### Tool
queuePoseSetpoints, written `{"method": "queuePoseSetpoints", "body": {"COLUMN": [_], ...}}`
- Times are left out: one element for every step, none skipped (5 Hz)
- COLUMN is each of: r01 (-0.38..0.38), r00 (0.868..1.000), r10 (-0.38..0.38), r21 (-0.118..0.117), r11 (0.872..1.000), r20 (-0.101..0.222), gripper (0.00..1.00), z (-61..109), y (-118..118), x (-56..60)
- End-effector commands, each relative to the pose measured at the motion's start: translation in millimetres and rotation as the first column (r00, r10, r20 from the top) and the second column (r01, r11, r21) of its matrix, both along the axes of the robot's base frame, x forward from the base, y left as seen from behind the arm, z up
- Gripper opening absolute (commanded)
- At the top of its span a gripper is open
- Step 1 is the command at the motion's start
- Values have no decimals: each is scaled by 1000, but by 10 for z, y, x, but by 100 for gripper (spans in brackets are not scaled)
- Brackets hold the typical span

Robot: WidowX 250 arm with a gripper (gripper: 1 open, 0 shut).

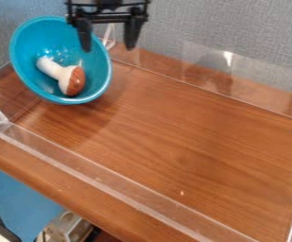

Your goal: Put the mushroom in the blue bowl

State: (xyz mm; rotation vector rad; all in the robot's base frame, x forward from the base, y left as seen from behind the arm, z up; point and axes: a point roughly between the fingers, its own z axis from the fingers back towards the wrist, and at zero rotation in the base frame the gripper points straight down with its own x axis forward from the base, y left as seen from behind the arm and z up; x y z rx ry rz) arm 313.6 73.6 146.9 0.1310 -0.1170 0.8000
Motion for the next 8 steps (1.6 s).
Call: {"method": "queuePoseSetpoints", "body": {"r01": [30, 121, 186, 232, 256, 284, 272, 257], "r00": [998, 991, 981, 972, 967, 959, 962, 966], "r10": [-30, -122, -186, -232, -256, -284, -272, -257], "r21": [15, 10, 17, 25, 21, 13, 0, -9], "r11": [999, 993, 982, 972, 966, 959, 962, 966], "r20": [57, 54, 50, 23, 1, -12, -22, -35], "gripper": [100, 100, 100, 100, 100, 100, 100, 100], "z": [199, 172, 127, 12, -52, -101, -85, -69], "y": [-285, -783, -1177, -1167, -1075, -979, -922, -883], "x": [-52, -56, -124, -189, -202, -193, -131, -71]}}
